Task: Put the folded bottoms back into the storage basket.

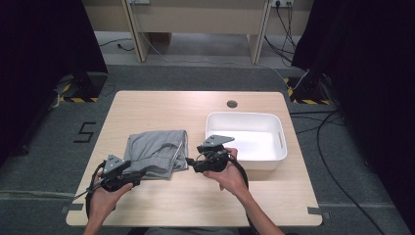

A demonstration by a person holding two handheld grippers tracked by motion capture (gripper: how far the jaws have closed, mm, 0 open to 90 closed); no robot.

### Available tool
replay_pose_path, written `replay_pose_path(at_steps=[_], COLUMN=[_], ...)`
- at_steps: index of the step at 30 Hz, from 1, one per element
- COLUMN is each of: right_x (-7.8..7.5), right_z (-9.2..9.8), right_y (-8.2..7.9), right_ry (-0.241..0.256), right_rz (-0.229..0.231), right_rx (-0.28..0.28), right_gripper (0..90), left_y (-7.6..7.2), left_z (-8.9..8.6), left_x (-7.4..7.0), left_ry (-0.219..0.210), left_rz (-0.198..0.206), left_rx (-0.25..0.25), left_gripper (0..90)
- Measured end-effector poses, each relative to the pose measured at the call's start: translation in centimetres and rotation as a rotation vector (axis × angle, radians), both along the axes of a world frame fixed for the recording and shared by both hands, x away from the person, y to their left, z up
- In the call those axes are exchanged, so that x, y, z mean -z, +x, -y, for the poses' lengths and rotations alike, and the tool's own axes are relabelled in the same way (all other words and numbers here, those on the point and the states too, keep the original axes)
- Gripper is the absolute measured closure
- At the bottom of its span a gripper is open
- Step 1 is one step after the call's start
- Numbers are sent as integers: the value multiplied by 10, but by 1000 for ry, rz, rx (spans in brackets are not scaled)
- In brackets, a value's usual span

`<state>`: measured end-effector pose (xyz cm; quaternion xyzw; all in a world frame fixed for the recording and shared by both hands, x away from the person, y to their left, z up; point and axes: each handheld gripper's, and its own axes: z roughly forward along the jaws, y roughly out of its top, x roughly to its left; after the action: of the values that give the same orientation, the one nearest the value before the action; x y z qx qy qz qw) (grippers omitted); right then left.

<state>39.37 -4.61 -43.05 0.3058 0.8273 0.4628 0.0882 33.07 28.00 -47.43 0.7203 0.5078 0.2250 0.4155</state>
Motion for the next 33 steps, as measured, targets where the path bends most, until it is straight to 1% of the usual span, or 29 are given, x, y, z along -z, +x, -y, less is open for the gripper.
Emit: replay_pose_path(at_steps=[3,8,10,13,17,19,22,23,26,27,28,30,31,33], right_x=[1,2,3,4,6,7,10,11,13,14,15,17,17,20], right_z=[-2,-7,-10,-14,-20,-23,-28,-29,-33,-34,-35,-37,-38,-40], right_y=[0,0,0,-1,-2,-2,-3,-4,-5,-6,-6,-7,-7,-8], right_ry=[1,-2,-6,-14,-17,-25,-31,-35,-41,-45,-47,-54,-56,-61], right_rz=[5,1,3,0,-1,0,5,1,1,-1,2,6,3,-2], right_rx=[-6,-13,-18,-23,-30,-33,-41,-43,-49,-50,-52,-56,-57,-59], right_gripper=[376,378,377,378,378,378,379,379,380,380,380,380,380,380], left_y=[3,10,14,20,33,40,49,51,55,56,56,56,55,54], left_z=[-2,-6,-7,-6,-8,-8,-10,-10,-9,-9,-9,-10,-10,-8], left_x=[0,0,-1,-2,0,1,7,10,21,25,28,29,29,29], left_ry=[-4,-7,-14,-1,-9,-6,-8,-6,12,7,-11,-16,-16,0], left_rz=[-3,-12,-17,-19,-33,-39,-55,-64,-97,-106,-114,-124,-126,-126], left_rx=[-10,-35,-40,-46,-64,-74,-95,-99,-99,-99,-103,-100,-91,-80], left_gripper=[295,294,295,295,296,296,296,296,297,293,292,304,318,360])
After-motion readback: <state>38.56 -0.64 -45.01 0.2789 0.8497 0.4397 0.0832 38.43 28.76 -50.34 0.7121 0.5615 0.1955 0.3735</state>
